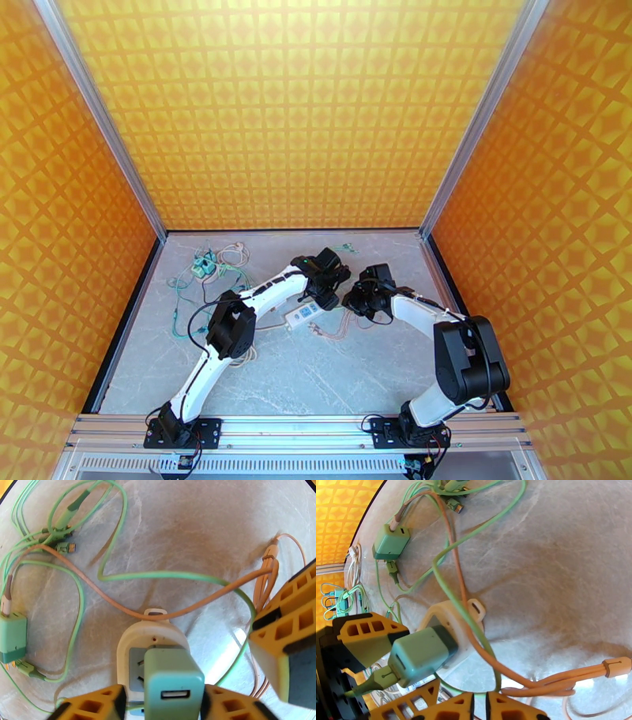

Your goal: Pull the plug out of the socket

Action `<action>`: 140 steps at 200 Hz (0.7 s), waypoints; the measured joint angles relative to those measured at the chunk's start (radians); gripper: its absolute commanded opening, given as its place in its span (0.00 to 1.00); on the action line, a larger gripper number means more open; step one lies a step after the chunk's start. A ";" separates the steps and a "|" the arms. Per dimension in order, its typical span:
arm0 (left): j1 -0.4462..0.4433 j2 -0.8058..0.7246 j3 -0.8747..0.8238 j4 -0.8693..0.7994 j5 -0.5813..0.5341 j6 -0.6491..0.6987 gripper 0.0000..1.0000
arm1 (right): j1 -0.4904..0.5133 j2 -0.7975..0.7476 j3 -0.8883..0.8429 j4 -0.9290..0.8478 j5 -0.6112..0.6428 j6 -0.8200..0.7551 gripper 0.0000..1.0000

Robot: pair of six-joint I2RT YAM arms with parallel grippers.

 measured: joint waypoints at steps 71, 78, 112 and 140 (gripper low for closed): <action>0.000 -0.005 -0.011 0.013 -0.004 -0.017 0.28 | 0.000 0.000 0.013 0.022 -0.053 0.002 0.18; 0.000 -0.009 -0.016 0.017 -0.009 -0.023 0.28 | 0.000 0.000 0.013 0.027 -0.057 0.003 0.18; 0.000 -0.025 -0.043 0.030 -0.037 -0.064 0.30 | 0.000 0.000 0.012 0.050 -0.074 0.024 0.19; 0.000 -0.038 -0.063 0.039 -0.050 -0.091 0.30 | 0.000 -0.002 -0.004 0.100 -0.093 0.052 0.19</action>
